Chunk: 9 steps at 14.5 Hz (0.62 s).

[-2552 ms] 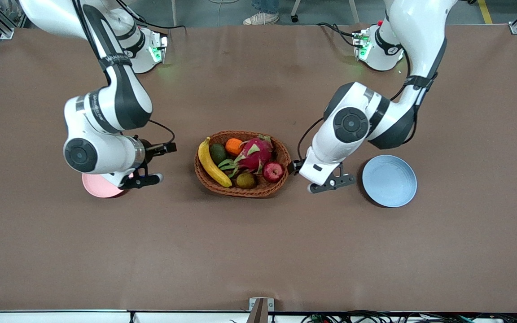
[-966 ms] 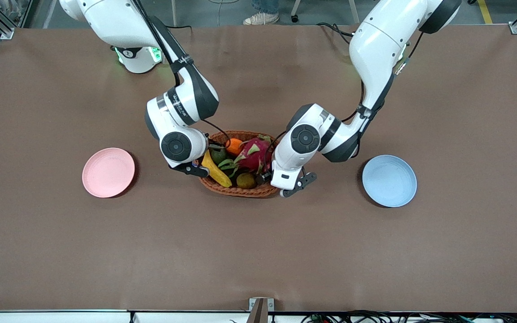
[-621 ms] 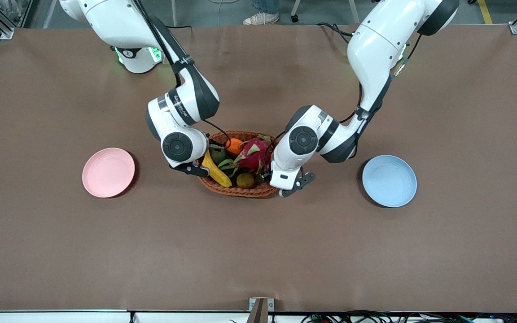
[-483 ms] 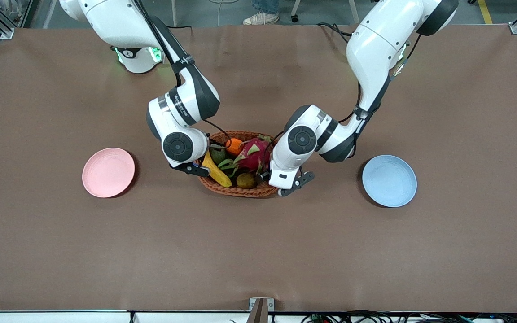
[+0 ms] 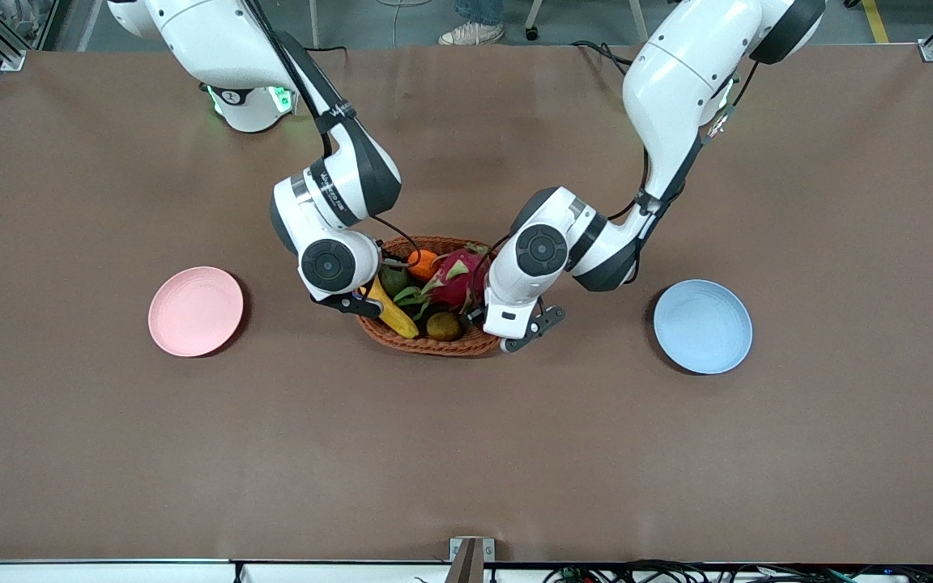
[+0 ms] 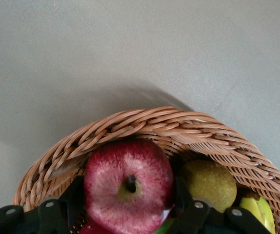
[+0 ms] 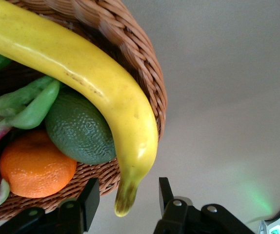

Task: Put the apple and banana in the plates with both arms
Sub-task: 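Lift the banana with the right gripper while the left gripper carries the apple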

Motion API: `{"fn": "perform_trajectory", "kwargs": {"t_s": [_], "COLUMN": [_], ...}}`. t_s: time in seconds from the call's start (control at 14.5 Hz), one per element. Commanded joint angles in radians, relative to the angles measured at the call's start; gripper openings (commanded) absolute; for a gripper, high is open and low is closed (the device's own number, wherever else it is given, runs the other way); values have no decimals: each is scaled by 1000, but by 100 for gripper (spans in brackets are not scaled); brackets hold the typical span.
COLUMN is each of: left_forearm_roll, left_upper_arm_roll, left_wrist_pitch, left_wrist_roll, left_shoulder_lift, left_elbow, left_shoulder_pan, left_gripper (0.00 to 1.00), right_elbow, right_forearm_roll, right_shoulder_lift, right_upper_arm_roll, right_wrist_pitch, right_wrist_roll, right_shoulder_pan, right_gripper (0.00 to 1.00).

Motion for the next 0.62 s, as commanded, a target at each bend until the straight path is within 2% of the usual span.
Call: {"fn": "perform_trajectory", "kwargs": {"t_s": [0.0, 0.14, 0.28, 0.55], "left_forearm_roll": [-22, -22, -22, -20], "left_upper_arm_roll": [6, 9, 9, 5], "left_wrist_pitch": [-42, -88, -131, -209], "left_wrist_roll": [-8, -8, -4, 30], "left_shoulder_lift": [-43, -89, -141, -235], "left_elbow": [6, 9, 9, 12], "left_shoulder_pan": [3, 12, 44, 134], "left_gripper": [31, 27, 27, 26], "right_elbow": [3, 3, 10, 18], "right_forearm_roll": [15, 15, 15, 13], "right_shoulder_lift": [0, 0, 0, -1], "right_upper_arm_roll": [-5, -5, -5, -7], "right_wrist_pitch": [-8, -8, -7, -5], "right_wrist_roll": [15, 15, 15, 8], "right_shoulder_pan": [10, 9, 7, -4], "right_gripper": [51, 39, 31, 7]}}
